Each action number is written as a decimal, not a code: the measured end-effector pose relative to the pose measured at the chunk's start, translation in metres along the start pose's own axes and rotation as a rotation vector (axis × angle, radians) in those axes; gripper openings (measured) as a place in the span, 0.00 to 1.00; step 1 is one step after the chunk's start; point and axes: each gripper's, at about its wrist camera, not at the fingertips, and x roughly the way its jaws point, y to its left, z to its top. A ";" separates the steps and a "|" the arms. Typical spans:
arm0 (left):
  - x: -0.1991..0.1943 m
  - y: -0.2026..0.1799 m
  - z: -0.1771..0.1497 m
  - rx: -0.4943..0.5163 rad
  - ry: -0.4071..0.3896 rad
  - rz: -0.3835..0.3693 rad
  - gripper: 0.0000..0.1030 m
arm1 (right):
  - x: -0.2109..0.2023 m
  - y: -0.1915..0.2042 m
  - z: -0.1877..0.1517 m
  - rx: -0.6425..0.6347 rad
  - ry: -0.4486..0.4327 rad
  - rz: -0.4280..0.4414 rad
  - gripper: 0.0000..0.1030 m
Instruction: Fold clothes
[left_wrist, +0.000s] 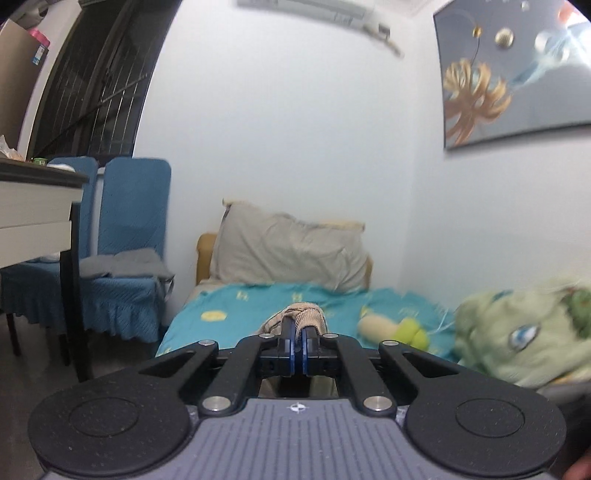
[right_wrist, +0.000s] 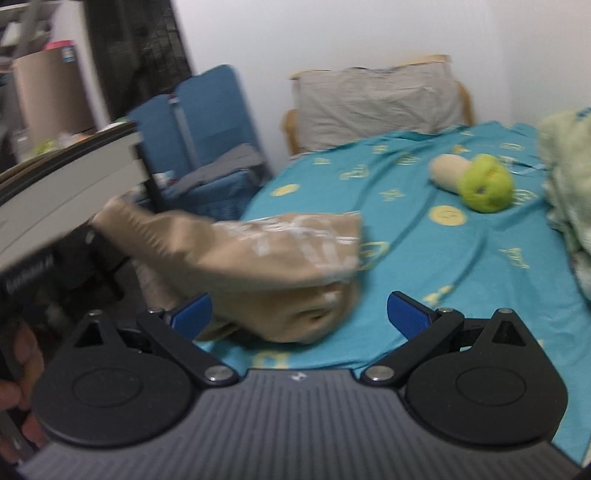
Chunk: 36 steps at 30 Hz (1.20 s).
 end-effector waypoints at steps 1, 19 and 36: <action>-0.008 -0.002 0.004 -0.016 -0.012 -0.012 0.03 | -0.003 0.008 -0.002 -0.016 -0.001 0.024 1.00; -0.022 0.043 0.002 -0.175 0.027 0.028 0.03 | 0.012 0.018 -0.013 0.140 0.074 -0.146 1.00; -0.016 0.047 0.000 -0.258 0.079 -0.014 0.03 | 0.022 -0.012 -0.022 0.159 0.102 -0.396 0.66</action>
